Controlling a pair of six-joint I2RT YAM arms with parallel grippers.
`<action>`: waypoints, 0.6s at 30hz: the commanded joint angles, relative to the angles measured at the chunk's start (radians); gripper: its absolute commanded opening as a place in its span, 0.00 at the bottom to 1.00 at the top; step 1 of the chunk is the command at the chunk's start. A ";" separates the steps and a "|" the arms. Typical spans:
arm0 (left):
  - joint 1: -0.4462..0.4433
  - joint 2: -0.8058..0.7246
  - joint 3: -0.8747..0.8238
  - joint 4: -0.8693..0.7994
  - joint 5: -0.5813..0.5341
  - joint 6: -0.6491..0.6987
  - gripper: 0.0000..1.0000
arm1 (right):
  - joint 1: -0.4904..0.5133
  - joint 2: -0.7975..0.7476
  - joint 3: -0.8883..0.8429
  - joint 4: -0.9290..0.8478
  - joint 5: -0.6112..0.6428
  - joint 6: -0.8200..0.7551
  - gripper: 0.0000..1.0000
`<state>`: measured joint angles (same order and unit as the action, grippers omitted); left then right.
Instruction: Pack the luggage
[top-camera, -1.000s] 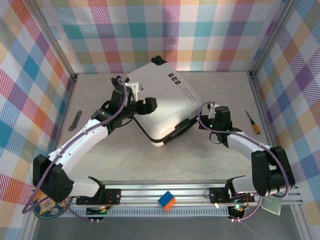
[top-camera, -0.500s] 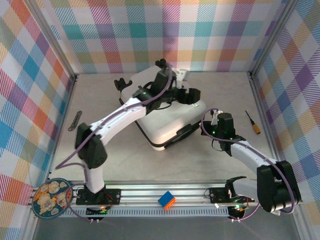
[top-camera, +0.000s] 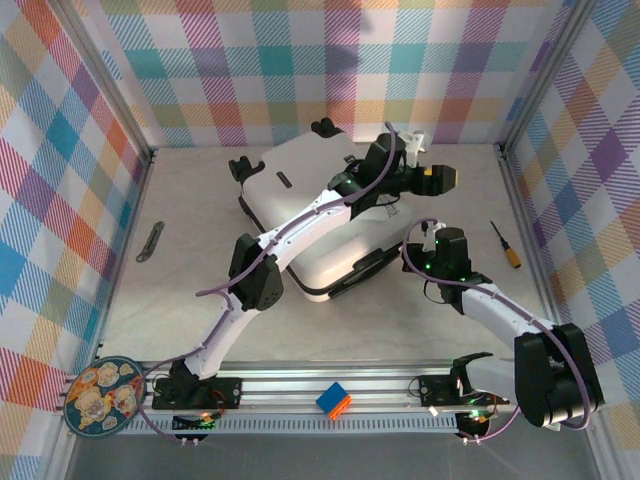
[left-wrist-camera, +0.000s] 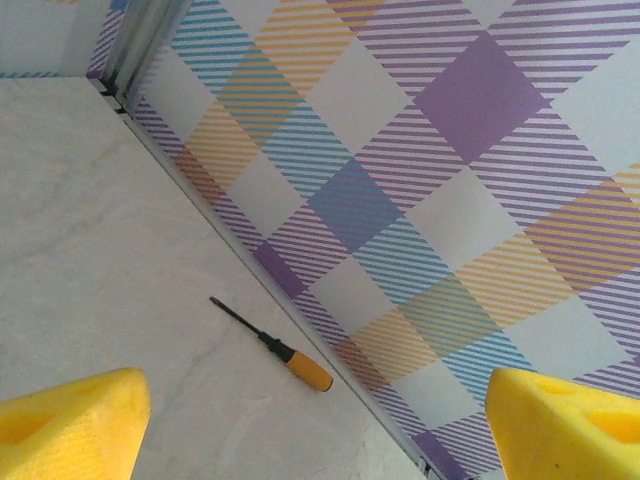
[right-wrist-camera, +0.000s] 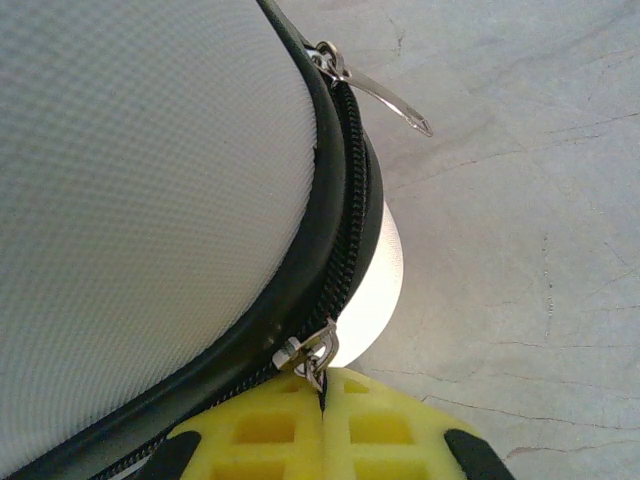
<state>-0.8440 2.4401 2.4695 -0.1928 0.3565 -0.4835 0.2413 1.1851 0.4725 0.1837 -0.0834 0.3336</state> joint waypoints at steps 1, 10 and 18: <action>-0.020 0.019 0.022 -0.012 -0.033 -0.042 0.87 | -0.002 -0.024 -0.018 -0.010 -0.004 0.010 0.00; -0.031 0.019 -0.034 -0.066 -0.066 -0.048 0.85 | -0.002 -0.035 -0.023 -0.012 0.002 0.009 0.00; -0.033 -0.042 -0.101 -0.255 -0.148 -0.007 0.83 | -0.004 -0.037 -0.005 -0.034 0.063 -0.003 0.00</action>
<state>-0.8768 2.4519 2.4294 -0.2413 0.2581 -0.5003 0.2436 1.1683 0.4614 0.1730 -0.0875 0.3325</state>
